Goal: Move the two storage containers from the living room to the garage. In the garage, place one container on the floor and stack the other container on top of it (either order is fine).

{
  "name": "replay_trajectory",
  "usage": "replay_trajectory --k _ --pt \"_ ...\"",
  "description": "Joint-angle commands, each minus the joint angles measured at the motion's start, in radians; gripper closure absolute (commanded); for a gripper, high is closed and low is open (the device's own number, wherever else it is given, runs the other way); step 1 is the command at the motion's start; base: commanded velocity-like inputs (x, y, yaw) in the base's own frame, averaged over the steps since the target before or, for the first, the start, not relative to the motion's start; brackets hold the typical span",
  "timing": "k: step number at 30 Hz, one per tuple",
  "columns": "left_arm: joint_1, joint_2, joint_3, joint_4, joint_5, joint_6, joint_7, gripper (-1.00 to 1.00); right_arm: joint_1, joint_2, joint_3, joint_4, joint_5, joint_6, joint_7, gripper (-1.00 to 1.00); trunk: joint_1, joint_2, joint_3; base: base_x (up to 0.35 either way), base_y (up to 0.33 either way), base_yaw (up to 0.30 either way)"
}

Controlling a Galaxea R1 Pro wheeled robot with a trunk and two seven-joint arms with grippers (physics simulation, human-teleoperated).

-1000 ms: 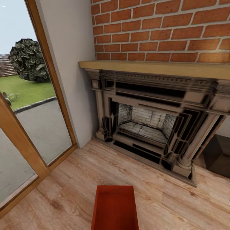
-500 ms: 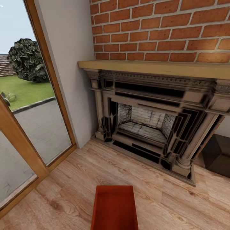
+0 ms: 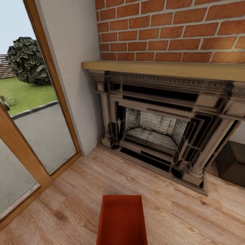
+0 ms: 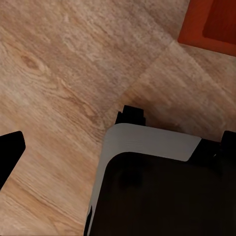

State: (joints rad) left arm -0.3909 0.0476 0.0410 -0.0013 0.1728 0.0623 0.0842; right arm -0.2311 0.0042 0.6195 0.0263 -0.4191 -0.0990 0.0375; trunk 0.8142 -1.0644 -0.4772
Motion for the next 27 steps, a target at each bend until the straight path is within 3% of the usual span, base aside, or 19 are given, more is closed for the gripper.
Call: replay_trajectory --k 1,27 --pt "0.000 0.000 0.004 0.000 0.005 0.003 0.002 -1.00 -0.001 0.000 0.008 0.003 -0.010 -0.005 0.004 -1.00 0.000 -0.001 -0.003 0.000 0.000 0.000" --pt "0.000 0.000 0.004 -0.001 0.005 0.001 0.002 -1.00 -0.001 0.000 0.007 0.003 -0.012 -0.005 0.004 -1.00 0.000 -0.001 -0.045 0.000 0.000 0.000"
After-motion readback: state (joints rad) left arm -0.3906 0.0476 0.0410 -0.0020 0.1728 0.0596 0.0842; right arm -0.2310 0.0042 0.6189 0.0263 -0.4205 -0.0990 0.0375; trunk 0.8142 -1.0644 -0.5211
